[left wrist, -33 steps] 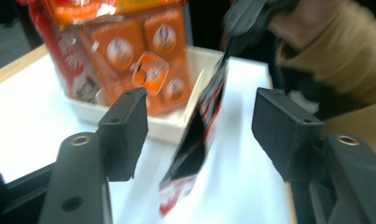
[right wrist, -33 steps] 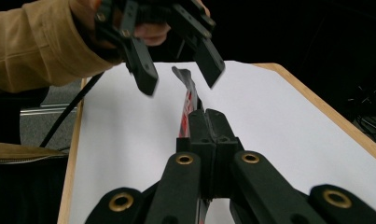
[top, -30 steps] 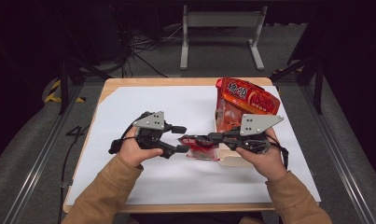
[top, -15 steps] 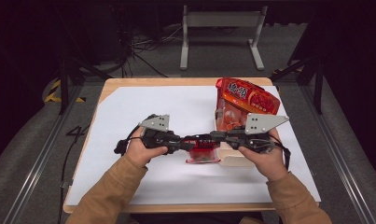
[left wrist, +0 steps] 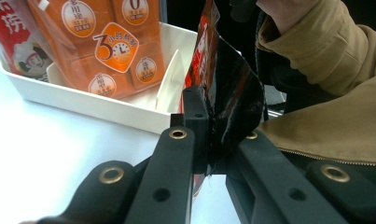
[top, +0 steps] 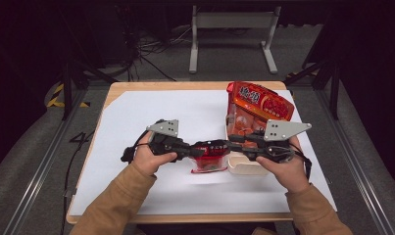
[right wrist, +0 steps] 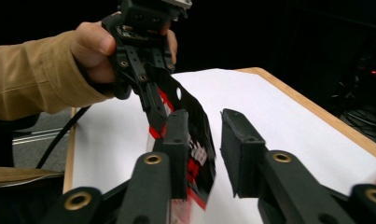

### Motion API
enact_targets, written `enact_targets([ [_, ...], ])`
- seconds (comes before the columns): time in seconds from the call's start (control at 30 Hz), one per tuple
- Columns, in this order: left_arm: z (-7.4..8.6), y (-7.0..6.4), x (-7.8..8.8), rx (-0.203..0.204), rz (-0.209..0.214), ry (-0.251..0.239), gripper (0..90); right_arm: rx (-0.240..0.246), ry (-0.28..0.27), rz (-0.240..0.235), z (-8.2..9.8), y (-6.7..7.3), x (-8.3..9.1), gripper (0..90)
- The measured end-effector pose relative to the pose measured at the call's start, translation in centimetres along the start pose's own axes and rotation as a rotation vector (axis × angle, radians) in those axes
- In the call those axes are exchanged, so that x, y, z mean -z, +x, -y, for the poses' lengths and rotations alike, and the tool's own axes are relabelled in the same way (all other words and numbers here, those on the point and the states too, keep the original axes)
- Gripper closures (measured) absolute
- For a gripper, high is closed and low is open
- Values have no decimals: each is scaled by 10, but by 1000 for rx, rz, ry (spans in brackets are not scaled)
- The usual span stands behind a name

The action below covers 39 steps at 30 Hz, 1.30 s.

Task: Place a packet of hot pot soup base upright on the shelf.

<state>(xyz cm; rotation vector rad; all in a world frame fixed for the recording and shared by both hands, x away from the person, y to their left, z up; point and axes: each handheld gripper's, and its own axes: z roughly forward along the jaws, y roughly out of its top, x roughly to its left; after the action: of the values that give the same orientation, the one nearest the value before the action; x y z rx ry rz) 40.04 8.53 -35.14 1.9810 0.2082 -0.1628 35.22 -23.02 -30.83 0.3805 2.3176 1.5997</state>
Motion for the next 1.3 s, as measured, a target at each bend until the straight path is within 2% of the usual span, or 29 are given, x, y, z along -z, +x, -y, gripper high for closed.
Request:
enact_targets([
  [0.03,0,0,1,3,-2,-2,896,0,0,0,0,0,0,694],
  [0.27,-2,-2,6,15,-13,-5,897,-69,9,80,7,-4,22,605],
  [0.37,-4,-4,5,18,-25,15,897,-90,4,105,11,-4,31,560],
  [0.53,-8,-5,6,24,-24,18,897,-105,32,158,21,-4,45,537],
  [0.6,-9,-5,7,21,-23,15,897,-120,35,187,26,-4,55,530],
  [0.63,-9,-5,7,21,-23,15,897,-120,35,187,26,-4,55,530],
  [0.7,-11,-6,9,15,-30,9,897,-134,37,220,32,-6,67,521],
  [1.07,-24,-8,7,-9,-26,-13,897,-164,51,320,47,-12,92,490],
  [1.3,-33,-6,1,-18,-20,-28,897,-156,96,382,53,-16,102,490],
])
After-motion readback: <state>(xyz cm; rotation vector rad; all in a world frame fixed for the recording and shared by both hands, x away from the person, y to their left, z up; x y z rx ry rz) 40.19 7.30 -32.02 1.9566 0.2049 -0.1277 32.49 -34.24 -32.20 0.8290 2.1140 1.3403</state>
